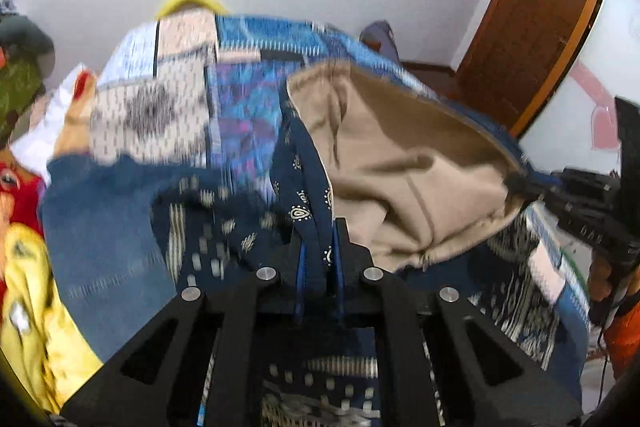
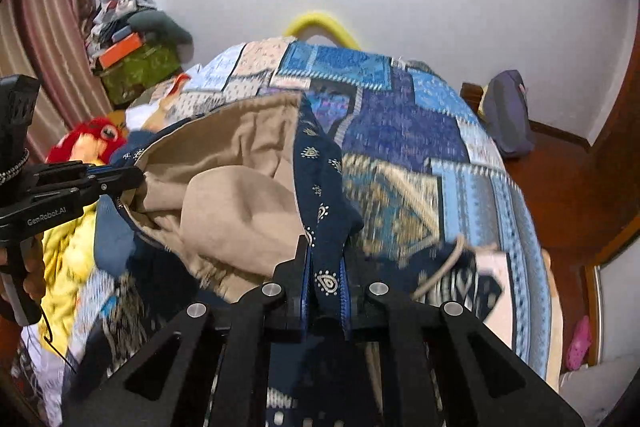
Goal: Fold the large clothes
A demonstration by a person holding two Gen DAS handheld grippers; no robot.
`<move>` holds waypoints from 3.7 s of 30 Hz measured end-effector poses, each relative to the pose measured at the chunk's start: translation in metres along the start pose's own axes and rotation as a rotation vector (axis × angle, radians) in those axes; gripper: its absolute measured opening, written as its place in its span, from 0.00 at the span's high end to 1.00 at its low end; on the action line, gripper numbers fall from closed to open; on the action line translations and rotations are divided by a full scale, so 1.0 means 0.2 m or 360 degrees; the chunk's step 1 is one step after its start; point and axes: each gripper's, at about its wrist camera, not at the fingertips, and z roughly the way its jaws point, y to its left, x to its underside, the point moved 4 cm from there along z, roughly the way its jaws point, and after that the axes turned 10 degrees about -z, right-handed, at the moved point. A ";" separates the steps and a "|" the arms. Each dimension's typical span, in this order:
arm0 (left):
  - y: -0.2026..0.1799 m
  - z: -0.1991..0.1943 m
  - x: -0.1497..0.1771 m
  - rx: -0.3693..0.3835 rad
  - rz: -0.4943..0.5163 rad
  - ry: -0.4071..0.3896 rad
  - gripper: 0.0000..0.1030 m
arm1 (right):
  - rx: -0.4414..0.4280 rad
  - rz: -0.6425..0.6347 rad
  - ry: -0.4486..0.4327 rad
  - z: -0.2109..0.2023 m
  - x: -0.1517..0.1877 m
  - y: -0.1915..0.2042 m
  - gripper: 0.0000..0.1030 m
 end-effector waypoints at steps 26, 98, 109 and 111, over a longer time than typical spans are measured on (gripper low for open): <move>0.10 0.16 0.31 -0.0249 0.0051 0.0088 0.59 | 0.0327 -0.0112 0.0135 -0.05 0.42 -0.13 0.06; -0.08 -0.30 0.94 -0.0032 0.0244 0.0214 0.49 | -0.0092 -0.0014 0.0186 -0.42 0.82 0.26 0.91; -0.36 -0.27 0.49 -0.0081 0.0382 -0.0051 0.41 | -0.0144 0.0193 0.0234 -0.43 0.87 0.15 0.91; -0.41 -0.20 0.46 -0.0136 0.0465 -0.0077 0.42 | -0.0136 0.0230 0.0219 -0.45 0.87 0.12 0.91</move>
